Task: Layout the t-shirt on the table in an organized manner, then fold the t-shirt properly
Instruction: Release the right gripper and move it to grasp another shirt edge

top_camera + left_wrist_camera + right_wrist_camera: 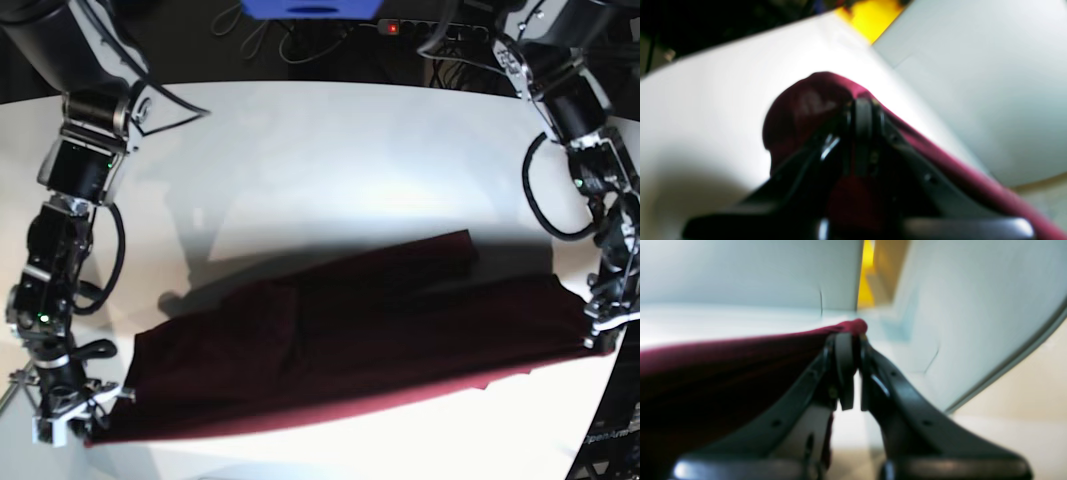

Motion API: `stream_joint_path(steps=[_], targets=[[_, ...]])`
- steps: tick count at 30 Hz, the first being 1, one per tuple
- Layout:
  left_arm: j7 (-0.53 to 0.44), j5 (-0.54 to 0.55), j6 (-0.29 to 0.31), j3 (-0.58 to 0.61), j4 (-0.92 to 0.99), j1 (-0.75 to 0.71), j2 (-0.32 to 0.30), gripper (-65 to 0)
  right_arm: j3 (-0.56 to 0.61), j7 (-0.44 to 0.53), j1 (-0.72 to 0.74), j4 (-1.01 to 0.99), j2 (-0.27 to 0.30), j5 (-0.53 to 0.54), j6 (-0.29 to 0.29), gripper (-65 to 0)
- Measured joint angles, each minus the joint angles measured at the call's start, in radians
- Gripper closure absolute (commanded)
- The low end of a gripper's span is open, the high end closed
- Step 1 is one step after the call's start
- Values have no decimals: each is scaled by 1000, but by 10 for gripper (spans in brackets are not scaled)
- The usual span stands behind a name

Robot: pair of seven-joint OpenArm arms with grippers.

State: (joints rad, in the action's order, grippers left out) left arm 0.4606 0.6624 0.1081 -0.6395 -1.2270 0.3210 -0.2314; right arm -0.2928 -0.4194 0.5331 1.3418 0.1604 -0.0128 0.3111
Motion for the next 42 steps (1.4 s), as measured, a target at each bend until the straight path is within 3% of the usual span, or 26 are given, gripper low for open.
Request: stream_joint_path(steps=[4,10,13,18,22,26,32,37,42], targets=[[-79,-3,1,43,119,53,4,-4,2,-11,-4,-105,-3,-3,0,0],[-205,-7,-6,187,264,83,-21,-4,4,67,18,-277,22,-6,-2,-2],[-248,-2,1,240,278,96,-21,-4,5,68,31,-324,29,-6,-6,-81],[-259,-5,-1,246,289,90,-27,-4,-1,76,-7,-306,58,-8,-12,-265],[-253,-4,-1,248,289,92,-23,-4,-38,69,-121,-118,39,5,-10,-359],[-259,-4,1,248,283,68,-26,-4,-77,80,-269,161,-18,-8,-23,-385],[-261,-5,0,241,282,28,-24,-4,177,65,-488,292,-132,1,-9,-385],[-261,1,1,241,279,-8,-43,-4,403,82,-506,231,-136,2,-1,-385],[-260,2,1,240,278,-14,-48,-4,529,72,-466,105,-139,2,0,-386]])
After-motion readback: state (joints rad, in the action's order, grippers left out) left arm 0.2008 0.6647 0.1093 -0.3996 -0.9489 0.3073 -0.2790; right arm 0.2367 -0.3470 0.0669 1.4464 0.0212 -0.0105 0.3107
